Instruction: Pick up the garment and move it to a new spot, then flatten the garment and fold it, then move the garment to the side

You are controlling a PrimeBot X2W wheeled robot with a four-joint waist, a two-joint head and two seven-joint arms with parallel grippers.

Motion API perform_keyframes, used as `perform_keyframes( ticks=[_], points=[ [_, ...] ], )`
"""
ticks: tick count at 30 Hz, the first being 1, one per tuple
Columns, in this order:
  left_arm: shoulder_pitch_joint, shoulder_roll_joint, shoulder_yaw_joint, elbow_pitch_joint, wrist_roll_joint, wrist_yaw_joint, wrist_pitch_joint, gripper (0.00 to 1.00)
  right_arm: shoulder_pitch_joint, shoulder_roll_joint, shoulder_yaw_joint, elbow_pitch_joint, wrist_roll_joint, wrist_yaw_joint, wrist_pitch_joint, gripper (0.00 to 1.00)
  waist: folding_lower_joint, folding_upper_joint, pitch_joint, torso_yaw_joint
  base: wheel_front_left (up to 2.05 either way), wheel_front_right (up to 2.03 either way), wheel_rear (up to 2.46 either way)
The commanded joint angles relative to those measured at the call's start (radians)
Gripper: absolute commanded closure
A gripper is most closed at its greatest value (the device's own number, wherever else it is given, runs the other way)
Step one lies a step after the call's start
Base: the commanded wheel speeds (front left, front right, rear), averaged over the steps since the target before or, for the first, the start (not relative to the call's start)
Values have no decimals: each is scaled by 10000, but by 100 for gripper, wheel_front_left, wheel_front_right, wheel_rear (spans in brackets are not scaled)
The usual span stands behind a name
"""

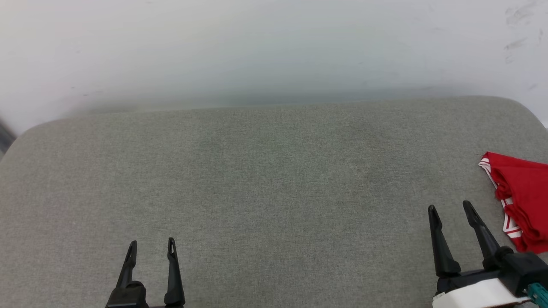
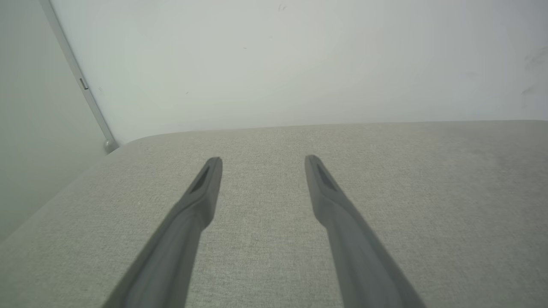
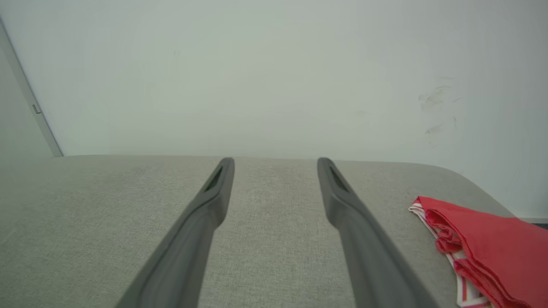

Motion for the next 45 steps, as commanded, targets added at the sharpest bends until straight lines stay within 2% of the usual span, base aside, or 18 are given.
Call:
perform_keyframes(
  ticks=[1,16,17,22,45],
  points=[
    [128,-13,20,34,-18,-72,-23,0,239,89,-112,-109,14,-8,-12,0,2,-1,-47,40,0,0,0],
    [203,-27,211,103,-72,-513,-23,0,843,388,-317,-548,70,-8,-12,0,2,-1,-163,120,0,0,0],
    [156,-15,189,105,-62,-519,3,100,738,340,-294,-476,78,0,0,100,2,-1,-164,120,0,0,0],
    [199,-23,131,503,-215,-525,18,100,800,340,-243,-52,241,0,35,100,2,-1,-165,119,0,0,0],
    [-731,231,269,1190,-5042,-1201,844,100,84,148,-245,514,4768,-1,908,100,2,-1,-147,104,0,0,0]
  ],
)
